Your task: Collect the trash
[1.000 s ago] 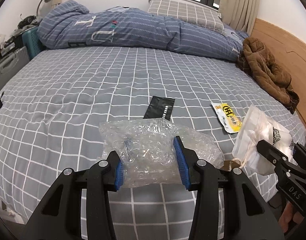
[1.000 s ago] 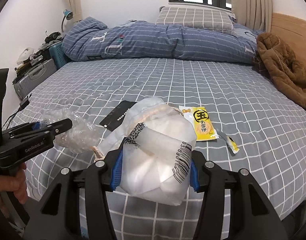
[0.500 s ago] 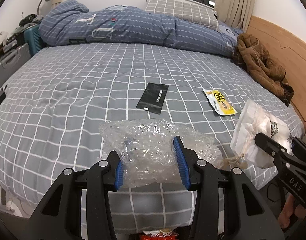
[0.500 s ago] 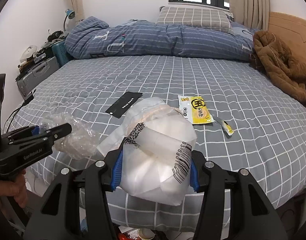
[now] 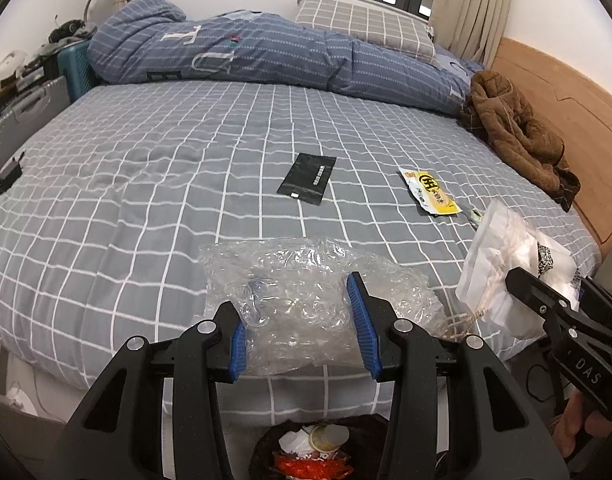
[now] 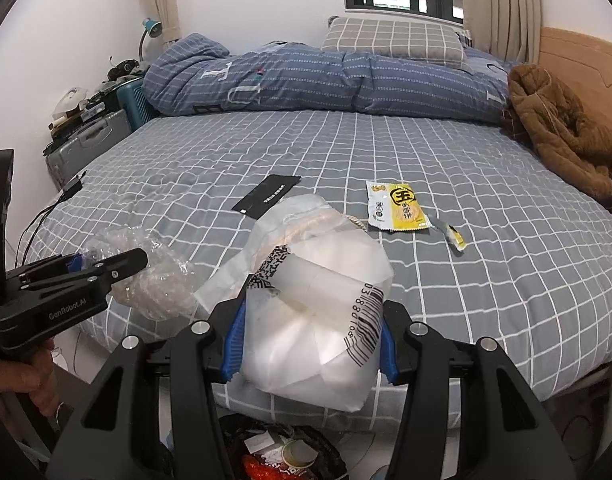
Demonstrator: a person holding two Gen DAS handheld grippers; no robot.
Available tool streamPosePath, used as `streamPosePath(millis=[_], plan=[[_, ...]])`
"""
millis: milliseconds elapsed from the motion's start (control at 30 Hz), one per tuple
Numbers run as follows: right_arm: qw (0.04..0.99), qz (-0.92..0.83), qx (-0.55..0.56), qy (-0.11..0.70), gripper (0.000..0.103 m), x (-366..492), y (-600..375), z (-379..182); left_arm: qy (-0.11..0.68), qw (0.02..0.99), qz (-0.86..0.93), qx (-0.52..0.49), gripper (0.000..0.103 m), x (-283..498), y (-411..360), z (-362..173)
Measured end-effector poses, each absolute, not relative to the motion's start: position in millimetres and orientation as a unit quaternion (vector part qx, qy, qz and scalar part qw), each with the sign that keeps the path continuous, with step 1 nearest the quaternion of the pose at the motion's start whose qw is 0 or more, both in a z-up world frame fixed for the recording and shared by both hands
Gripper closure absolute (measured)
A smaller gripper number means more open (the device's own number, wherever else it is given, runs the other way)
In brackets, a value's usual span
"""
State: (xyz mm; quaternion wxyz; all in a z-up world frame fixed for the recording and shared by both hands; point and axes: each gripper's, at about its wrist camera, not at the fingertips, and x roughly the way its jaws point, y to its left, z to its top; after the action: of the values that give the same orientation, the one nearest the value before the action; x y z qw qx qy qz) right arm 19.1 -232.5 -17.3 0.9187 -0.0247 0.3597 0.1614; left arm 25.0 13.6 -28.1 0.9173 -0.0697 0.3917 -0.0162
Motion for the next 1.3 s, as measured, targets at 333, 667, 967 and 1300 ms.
streamPosePath(millis=[333, 667, 967, 1300], plan=[[0.916, 0.158, -0.020, 0.369, 0.054, -4.6, -238.9, -22.8, 0.392, 0.917, -0.016, -0.068, 0.060, 0.0, 12.8, -28.1], [0.909, 0.160, -0.018, 0.385, 0.054, -25.8, -240.0, -32.5, 0.412, 0.909, -0.015, -0.066, 0.060, -26.0, 9.5, -45.3], [0.900, 0.160, -0.019, 0.406, 0.054, -47.1, -241.6, -47.8, 0.428, 0.901, -0.017, -0.061, 0.060, -52.3, 3.9, -59.5], [0.893, 0.160, -0.026, 0.421, 0.054, -76.6, -240.1, -59.6, 0.444, 0.894, -0.019, -0.060, 0.060, -80.5, -2.5, -69.4]])
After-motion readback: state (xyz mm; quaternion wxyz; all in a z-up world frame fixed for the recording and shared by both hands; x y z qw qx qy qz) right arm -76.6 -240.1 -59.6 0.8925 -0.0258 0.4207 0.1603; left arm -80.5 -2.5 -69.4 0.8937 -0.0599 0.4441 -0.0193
